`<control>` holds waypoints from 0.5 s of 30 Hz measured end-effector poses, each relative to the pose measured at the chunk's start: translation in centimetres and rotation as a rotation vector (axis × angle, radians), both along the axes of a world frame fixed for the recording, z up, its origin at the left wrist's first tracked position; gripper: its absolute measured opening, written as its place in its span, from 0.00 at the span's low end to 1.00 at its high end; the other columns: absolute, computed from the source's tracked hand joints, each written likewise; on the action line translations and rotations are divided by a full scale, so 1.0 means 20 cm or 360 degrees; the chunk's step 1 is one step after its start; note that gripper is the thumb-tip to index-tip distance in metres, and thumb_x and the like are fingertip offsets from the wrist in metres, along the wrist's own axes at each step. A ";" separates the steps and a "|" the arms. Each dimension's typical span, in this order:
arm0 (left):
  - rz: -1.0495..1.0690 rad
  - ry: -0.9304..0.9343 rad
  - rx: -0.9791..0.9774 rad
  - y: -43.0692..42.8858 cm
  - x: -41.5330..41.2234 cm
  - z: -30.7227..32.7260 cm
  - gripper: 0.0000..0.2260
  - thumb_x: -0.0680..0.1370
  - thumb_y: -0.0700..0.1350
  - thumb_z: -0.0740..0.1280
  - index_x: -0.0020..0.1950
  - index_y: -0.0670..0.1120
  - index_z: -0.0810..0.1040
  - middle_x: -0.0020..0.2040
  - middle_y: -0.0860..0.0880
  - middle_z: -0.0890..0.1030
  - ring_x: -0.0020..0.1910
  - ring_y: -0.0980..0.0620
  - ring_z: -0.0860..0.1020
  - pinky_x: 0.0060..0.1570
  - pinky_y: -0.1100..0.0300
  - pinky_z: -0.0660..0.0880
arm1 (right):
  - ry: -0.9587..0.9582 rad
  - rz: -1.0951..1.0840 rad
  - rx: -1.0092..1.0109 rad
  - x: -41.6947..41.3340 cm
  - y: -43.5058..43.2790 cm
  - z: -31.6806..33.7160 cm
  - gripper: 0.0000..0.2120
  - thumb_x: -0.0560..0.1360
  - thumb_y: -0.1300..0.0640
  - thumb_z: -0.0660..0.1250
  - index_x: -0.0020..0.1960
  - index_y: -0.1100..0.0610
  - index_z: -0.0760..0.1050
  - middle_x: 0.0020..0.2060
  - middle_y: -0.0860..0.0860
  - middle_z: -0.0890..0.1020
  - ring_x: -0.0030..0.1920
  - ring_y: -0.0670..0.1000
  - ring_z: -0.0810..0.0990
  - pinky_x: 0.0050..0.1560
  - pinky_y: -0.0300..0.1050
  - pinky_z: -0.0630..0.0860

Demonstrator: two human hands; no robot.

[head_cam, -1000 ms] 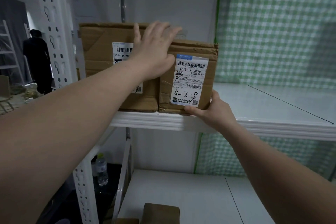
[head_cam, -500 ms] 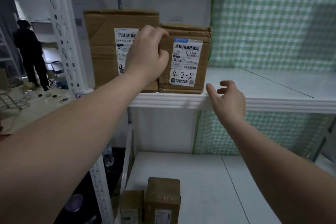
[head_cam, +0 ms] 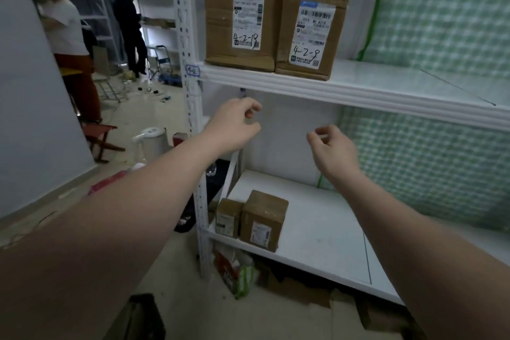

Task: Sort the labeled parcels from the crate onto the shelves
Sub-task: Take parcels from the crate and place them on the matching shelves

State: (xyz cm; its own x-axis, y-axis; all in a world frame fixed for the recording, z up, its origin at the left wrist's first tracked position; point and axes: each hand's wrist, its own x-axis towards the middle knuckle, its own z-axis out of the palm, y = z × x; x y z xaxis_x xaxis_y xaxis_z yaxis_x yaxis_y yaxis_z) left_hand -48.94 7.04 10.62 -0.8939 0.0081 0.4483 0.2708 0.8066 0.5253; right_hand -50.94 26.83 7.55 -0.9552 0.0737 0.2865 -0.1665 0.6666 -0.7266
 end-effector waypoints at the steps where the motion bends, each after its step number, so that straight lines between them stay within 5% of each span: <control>1: 0.0020 -0.0045 0.0006 -0.02 0.07 -0.03 0.17 0.76 0.41 0.65 0.66 0.45 0.74 0.54 0.49 0.73 0.46 0.55 0.71 0.46 0.68 0.63 | -0.0037 0.0052 -0.0010 0.05 -0.03 -0.03 0.20 0.80 0.47 0.60 0.66 0.57 0.73 0.57 0.55 0.81 0.59 0.57 0.77 0.56 0.46 0.71; 9: 0.0189 -0.0341 0.0190 -0.32 0.54 -0.20 0.15 0.76 0.42 0.67 0.63 0.46 0.77 0.47 0.50 0.78 0.45 0.53 0.76 0.47 0.61 0.72 | -0.0222 0.0361 0.0028 0.43 -0.35 -0.17 0.20 0.80 0.47 0.60 0.67 0.56 0.71 0.60 0.55 0.79 0.59 0.57 0.77 0.61 0.54 0.75; 15: 0.0292 -0.0475 0.0200 -0.64 0.98 -0.30 0.09 0.76 0.43 0.67 0.56 0.50 0.77 0.42 0.56 0.78 0.37 0.60 0.74 0.29 0.71 0.69 | -0.0291 0.0532 0.0086 0.76 -0.70 -0.23 0.18 0.80 0.47 0.61 0.63 0.57 0.74 0.57 0.54 0.80 0.55 0.56 0.80 0.59 0.57 0.77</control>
